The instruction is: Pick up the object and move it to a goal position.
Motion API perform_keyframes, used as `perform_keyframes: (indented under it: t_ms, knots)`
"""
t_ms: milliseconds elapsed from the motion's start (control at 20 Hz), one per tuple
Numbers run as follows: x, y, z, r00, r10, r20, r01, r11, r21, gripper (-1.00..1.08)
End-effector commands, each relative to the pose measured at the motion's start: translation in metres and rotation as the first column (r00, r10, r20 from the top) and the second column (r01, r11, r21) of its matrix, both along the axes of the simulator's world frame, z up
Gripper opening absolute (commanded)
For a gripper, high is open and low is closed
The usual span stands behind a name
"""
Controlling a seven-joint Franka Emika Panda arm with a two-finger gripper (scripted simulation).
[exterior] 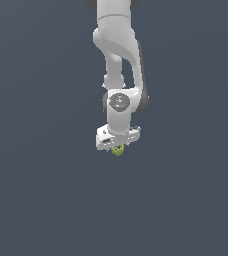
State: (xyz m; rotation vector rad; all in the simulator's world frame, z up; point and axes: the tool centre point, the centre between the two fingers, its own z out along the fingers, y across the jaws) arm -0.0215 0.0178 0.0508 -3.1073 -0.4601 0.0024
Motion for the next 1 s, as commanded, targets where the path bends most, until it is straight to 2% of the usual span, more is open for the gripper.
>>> perform_keyframes:
  t_ms: [0,50,100,950]
  knots:
    - [0.001,0.000,-0.004,1.000,0.000,0.001,0.000,1.000,0.000,1.00]
    - [0.001,0.000,-0.004,1.000,0.000,0.001,0.000,1.000,0.000,1.00]
    - [0.001,0.000,-0.004,1.000,0.000,0.001,0.000,1.000,0.000,-1.00]
    - [-0.001,-0.007,0.009,1.000,0.000,0.003,0.000,1.000,0.000,-1.00]
